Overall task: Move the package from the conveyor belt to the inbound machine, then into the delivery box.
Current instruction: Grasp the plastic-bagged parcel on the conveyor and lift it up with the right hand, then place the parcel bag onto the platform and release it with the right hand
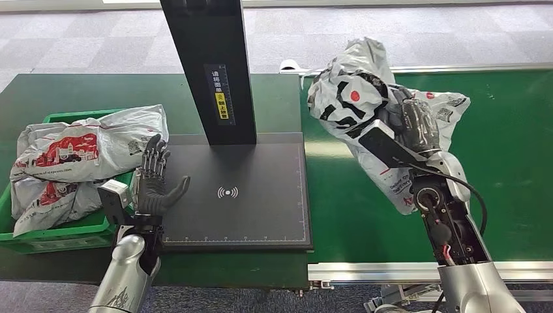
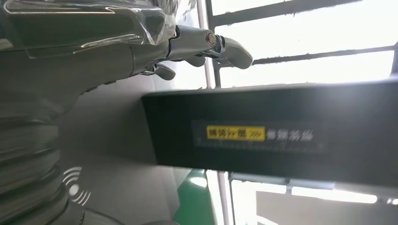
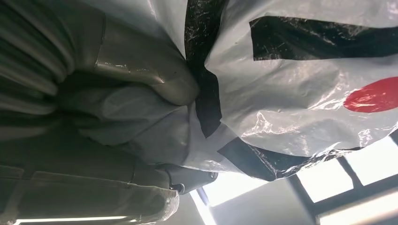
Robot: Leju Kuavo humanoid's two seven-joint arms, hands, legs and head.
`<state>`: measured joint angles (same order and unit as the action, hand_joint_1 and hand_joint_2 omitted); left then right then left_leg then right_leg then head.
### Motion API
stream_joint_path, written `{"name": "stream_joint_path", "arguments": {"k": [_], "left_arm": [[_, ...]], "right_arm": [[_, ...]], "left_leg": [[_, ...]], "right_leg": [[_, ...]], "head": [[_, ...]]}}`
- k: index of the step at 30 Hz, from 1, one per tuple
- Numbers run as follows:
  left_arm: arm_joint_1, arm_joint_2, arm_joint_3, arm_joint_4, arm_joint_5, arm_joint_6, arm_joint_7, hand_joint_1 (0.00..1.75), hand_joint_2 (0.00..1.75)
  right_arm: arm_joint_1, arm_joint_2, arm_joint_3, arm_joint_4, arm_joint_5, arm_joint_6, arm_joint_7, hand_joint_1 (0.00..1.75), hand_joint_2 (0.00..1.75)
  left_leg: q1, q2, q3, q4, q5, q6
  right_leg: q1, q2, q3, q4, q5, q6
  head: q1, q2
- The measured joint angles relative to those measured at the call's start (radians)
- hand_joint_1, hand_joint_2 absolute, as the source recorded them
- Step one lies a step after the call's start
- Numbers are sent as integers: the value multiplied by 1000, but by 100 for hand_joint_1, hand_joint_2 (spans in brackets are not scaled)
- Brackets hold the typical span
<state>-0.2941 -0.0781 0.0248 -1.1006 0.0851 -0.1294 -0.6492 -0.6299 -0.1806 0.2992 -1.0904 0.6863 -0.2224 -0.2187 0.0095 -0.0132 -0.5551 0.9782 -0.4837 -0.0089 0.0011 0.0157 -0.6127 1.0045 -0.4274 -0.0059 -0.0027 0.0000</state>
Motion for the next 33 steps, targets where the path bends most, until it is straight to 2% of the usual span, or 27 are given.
{"name": "stream_joint_path", "arguments": {"k": [5,9,21,24,28,33], "left_arm": [[1,-17,23,-47,42,48,-19,0,175],[-6,-28,24,-67,66,62,-25,0,175],[-9,-36,24,-83,71,65,-26,0,175],[-10,-36,24,-87,72,67,-34,0,175],[-20,-41,19,-100,72,73,-47,0,175],[-40,-44,7,-103,71,80,-50,0,175]], "right_arm": [[25,28,-73,-100,15,-41,-50,175,175],[27,49,-71,-101,83,-42,-42,175,175],[27,68,-65,-88,90,-50,-43,175,175],[26,71,-55,-75,104,-21,-53,175,175],[17,88,16,31,134,47,-146,175,175],[-40,130,205,229,175,130,-259,175,175]], "left_leg": [[0,0,0,0,0,0],[0,0,1,0,0,0],[0,0,0,0,0,0],[0,0,0,0,0,0],[0,1,0,0,0,0],[1,1,1,0,1,0]], "right_leg": [[0,1,0,0,0,0],[0,0,0,0,0,0],[0,0,0,0,0,0],[0,0,0,0,0,0],[0,1,0,0,0,0],[1,1,0,0,0,0]], "head": [[0,0],[0,0],[0,0],[0,0],[0,0],[0,0]]}}
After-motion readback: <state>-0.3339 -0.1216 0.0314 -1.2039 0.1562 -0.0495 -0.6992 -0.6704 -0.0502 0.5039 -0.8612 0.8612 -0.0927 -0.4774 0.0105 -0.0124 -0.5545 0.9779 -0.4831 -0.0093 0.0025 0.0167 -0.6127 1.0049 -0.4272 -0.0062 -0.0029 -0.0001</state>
